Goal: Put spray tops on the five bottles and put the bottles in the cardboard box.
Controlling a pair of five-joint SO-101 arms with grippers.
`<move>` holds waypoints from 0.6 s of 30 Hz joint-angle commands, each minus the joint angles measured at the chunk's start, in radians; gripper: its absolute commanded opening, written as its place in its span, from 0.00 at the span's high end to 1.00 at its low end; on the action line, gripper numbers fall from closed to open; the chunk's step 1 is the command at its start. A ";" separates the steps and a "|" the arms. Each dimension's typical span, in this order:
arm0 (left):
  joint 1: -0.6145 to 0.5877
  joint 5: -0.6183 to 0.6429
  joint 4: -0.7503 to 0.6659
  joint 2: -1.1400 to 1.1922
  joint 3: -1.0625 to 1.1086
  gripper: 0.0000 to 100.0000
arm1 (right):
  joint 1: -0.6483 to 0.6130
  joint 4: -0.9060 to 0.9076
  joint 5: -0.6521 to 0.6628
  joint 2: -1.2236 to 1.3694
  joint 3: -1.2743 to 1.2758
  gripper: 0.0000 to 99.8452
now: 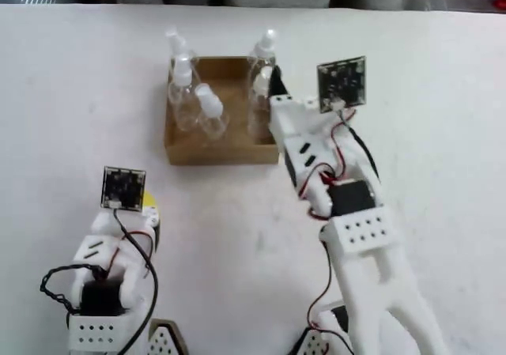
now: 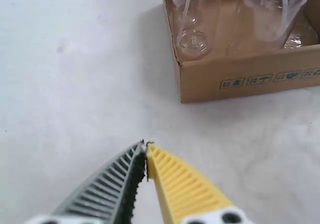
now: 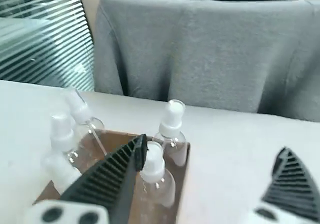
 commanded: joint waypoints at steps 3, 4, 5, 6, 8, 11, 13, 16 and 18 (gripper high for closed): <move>0.002 -0.008 0.005 0.001 -0.003 0.98 | 0.085 0.257 -0.006 -0.193 -0.048 0.92; 0.002 -0.008 0.006 0.001 -0.003 0.98 | 0.094 0.295 -0.006 -0.223 -0.041 0.97; 0.002 -0.008 0.006 0.001 -0.003 0.98 | 0.102 0.326 -0.006 -0.257 -0.026 0.99; 0.002 -0.008 0.006 0.001 -0.003 0.98 | 0.108 0.354 -0.006 -0.291 -0.003 0.98; 0.002 -0.008 0.006 0.001 -0.003 0.98 | 0.114 0.412 -0.003 -0.380 0.061 0.94; 0.002 -0.008 0.006 0.001 -0.003 0.98 | 0.137 0.472 0.000 -0.552 0.176 0.93; 0.002 -0.008 0.006 0.001 -0.003 0.98 | 0.156 0.499 0.002 -0.688 0.256 0.93; 0.002 -0.008 0.006 0.001 -0.003 0.98 | 0.173 0.542 0.011 -0.903 0.367 0.93; 0.002 -0.008 0.006 0.001 -0.003 0.98 | 0.176 0.587 0.071 -1.036 0.431 0.95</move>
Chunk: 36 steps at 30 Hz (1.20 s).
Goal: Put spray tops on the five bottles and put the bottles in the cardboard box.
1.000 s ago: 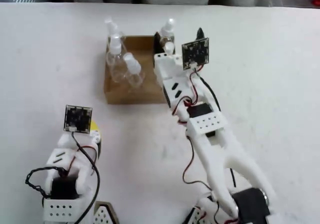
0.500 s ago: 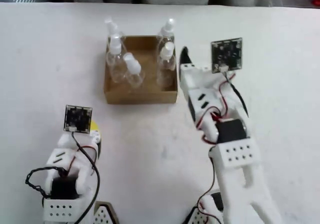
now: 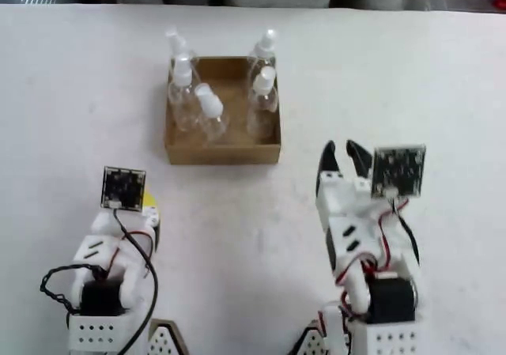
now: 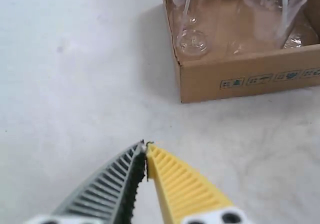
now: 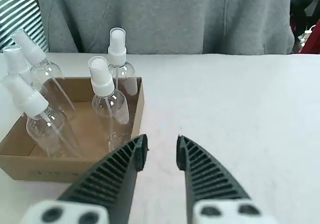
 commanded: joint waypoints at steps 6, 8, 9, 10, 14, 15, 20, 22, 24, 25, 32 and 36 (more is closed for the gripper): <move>0.002 -0.006 0.008 0.001 -0.003 0.98 | 0.025 0.248 0.109 -0.188 0.091 0.98; 0.002 -0.006 0.012 0.001 -0.003 0.98 | 0.022 0.314 0.109 -0.186 0.101 0.98; 0.002 -0.006 0.025 0.001 -0.003 0.98 | 0.022 0.351 0.109 -0.186 0.104 0.98; 0.002 -0.006 0.034 0.001 -0.003 0.98 | 0.027 0.392 0.109 -0.186 0.112 0.98; 0.002 -0.008 0.063 0.001 -0.003 0.98 | 0.031 0.590 0.109 -0.186 0.118 0.98; 0.002 -0.012 0.071 0.001 -0.003 0.98 | 0.031 0.622 0.110 -0.186 0.120 0.98; 0.002 -0.175 0.138 0.001 -0.003 0.98 | 0.033 0.619 0.117 -0.180 0.124 0.98; -0.001 -0.218 0.158 0.001 -0.003 0.98 | 0.033 0.618 0.117 -0.182 0.124 0.98; -0.004 -0.233 0.172 0.001 -0.003 0.98 | 0.033 0.616 0.117 -0.179 0.126 0.98; -0.004 -0.235 0.180 0.001 -0.003 0.98 | 0.033 0.602 0.117 -0.179 0.140 0.98; 0.001 -0.236 0.184 0.001 -0.003 0.98 | 0.091 0.363 0.117 -0.186 0.465 0.98; 0.001 -0.236 0.184 0.001 -0.003 0.98 | 0.154 0.334 0.110 -0.186 0.519 0.98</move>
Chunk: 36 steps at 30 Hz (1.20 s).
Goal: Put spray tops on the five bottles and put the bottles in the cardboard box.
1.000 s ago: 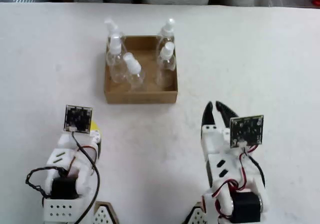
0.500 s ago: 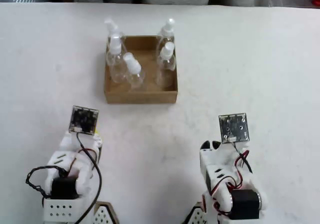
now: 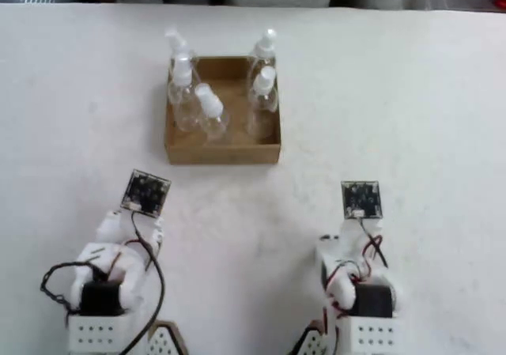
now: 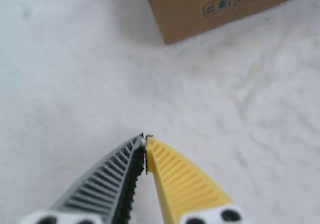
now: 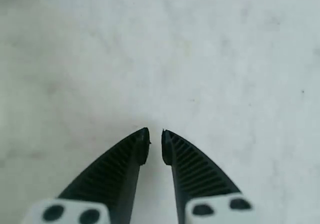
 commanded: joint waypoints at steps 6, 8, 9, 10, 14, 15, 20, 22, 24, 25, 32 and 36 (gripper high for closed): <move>-0.004 -0.011 0.008 -0.001 -0.003 0.98 | 0.022 0.022 0.006 -0.010 0.020 0.98; -0.004 -0.009 0.008 -0.001 -0.003 0.98 | 0.004 0.035 0.003 -0.010 0.018 0.98; -0.004 -0.008 0.008 -0.001 -0.003 0.98 | 0.005 0.035 0.003 -0.010 0.018 0.98; -0.004 -0.008 0.008 -0.001 -0.003 0.98 | 0.005 0.035 0.008 -0.010 0.018 0.98; -0.005 -0.006 0.017 -0.001 -0.003 0.98 | 0.002 0.035 0.011 -0.010 0.018 0.98; -0.005 -0.006 0.040 -0.001 -0.003 0.98 | 0.002 0.035 0.011 -0.010 0.018 0.98; 0.001 -0.012 0.190 -0.005 -0.003 0.98 | 0.004 0.035 0.009 -0.010 0.018 0.98; -0.004 -0.012 0.189 -0.005 -0.003 0.98 | 0.002 0.035 0.011 -0.010 0.018 0.98; -0.004 -0.012 0.189 -0.005 -0.003 0.98 | 0.002 0.035 0.011 -0.010 0.018 0.98; -0.004 -0.012 0.189 -0.005 -0.003 0.98 | 0.002 0.035 0.011 -0.010 0.018 0.98; -0.004 -0.012 0.189 -0.005 -0.003 0.98 | 0.002 0.035 0.011 -0.010 0.018 0.98; -0.004 -0.012 0.189 -0.005 -0.003 0.98 | 0.002 0.035 0.011 -0.010 0.018 0.98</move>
